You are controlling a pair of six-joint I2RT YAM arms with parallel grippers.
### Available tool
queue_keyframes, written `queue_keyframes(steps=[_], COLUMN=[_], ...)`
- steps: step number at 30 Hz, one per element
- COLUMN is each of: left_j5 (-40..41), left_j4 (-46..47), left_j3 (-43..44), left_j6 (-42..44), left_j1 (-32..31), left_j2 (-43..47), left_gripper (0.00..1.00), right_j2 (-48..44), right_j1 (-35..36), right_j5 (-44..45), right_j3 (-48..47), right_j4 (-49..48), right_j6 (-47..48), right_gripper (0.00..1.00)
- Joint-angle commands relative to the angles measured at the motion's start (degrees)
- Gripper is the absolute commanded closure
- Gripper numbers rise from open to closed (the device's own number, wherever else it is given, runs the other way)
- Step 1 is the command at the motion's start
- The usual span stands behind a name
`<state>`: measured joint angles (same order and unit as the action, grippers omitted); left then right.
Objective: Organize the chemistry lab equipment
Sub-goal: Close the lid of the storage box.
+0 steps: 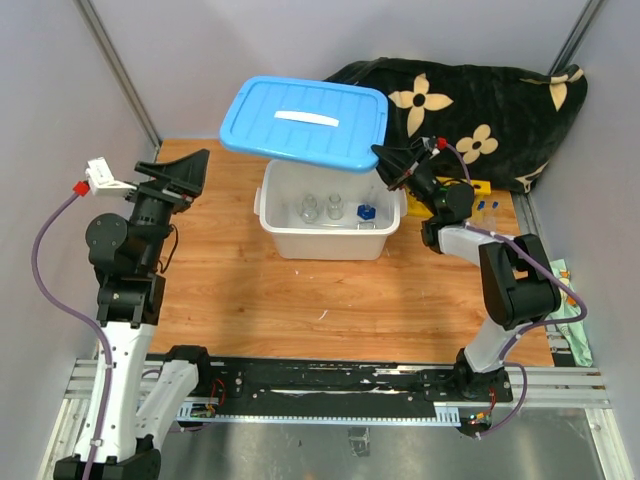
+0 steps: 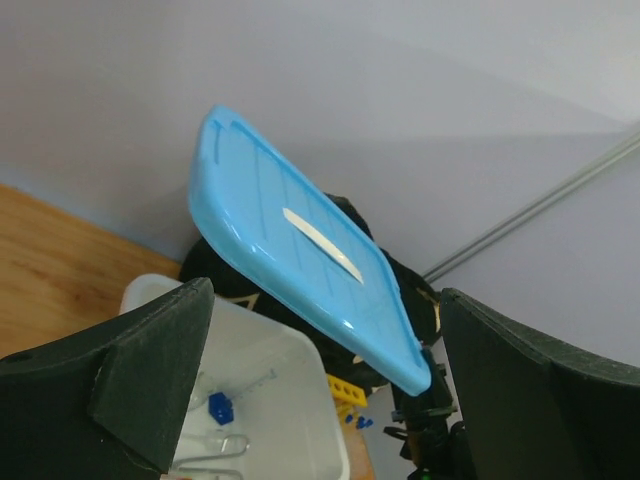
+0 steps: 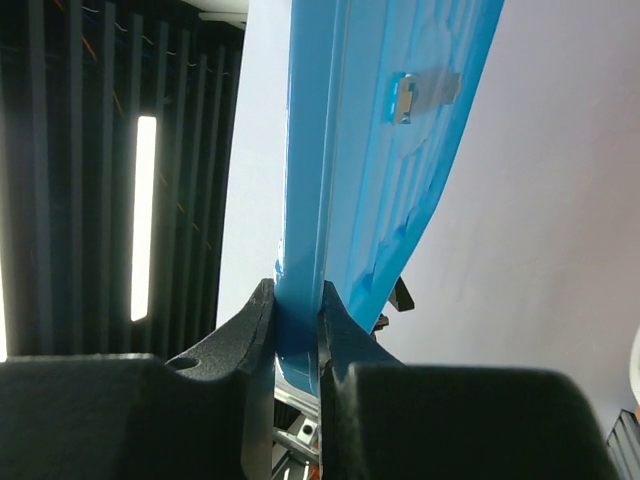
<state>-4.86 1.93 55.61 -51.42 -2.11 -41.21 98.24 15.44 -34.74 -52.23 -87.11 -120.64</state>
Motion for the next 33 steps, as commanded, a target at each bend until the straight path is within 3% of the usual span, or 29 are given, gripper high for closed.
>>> queue_keyframes(steps=[1,8,16,23,33], left_j5=[2.0,-0.6,-7.4,-10.3,-14.7], left_j4=[-2.8,-0.8,0.7,1.5,3.7], left_j3=[-2.7,-2.6,4.3,8.6,8.0], left_j6=[3.5,5.3,6.8,6.4,3.5], left_j1=[-0.2,-0.2,-0.2,-0.2,-1.3], left_j2=[0.8,-3.4,-13.1,-19.5,-23.4], left_gripper=[0.01,0.01,0.01,0.02,0.14], right_j2=[-3.2,-5.9,-7.2,-4.9,-1.4], right_j1=[-3.1,-7.9,-12.5,-16.4,-17.9], right_j5=[-3.5,-17.1,-32.9,-33.9,-32.0], right_j3=[1.8,3.1,5.0,11.0,12.5], right_j4=[-3.6,-3.5,-3.3,-3.4,-3.4], right_j6=[-1.0,0.3,6.7,10.1,13.0], right_gripper=[1.0,0.99,0.99,0.99,0.99])
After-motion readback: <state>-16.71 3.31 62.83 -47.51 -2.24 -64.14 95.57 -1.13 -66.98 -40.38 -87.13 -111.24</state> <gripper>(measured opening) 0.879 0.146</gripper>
